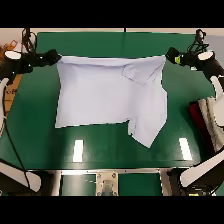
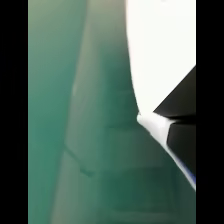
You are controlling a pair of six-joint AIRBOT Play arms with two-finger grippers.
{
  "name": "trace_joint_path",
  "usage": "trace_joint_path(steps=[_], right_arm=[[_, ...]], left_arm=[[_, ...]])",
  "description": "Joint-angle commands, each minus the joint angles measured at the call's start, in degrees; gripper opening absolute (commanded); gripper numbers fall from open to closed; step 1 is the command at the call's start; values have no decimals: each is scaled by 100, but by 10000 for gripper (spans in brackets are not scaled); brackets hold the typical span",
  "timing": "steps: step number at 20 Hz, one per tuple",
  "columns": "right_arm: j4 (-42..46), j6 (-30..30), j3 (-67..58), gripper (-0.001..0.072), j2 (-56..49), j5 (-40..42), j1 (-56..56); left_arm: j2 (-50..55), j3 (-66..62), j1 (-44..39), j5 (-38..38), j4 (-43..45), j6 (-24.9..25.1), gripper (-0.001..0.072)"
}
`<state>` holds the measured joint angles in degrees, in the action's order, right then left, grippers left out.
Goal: Fold the shirts.
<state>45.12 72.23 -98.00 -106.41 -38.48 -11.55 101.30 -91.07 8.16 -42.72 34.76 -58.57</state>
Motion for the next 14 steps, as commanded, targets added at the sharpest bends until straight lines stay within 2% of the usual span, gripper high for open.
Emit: trace_joint_path(steps=[1, 3, 6, 9, 14], right_arm=[[710, 319, 127, 11, -20, -1075, -129], [994, 321, 299, 11, -13, -1709, -251], [1134, 321, 402, 11, -11, -2385, -466], [1134, 319, 608, 12, -11, -2551, -535], [1128, 317, 1058, 13, -13, -2367, -525]], left_arm=[[297, -28, 24, -933, 1115, -590, 24], [481, -28, 31, -1547, 1716, -785, 24], [485, -28, 28, -1926, 2618, -1058, 24], [492, -28, 24, -1921, 2774, -1058, 24], [507, -28, 22, -1622, 2691, -1147, 25]])
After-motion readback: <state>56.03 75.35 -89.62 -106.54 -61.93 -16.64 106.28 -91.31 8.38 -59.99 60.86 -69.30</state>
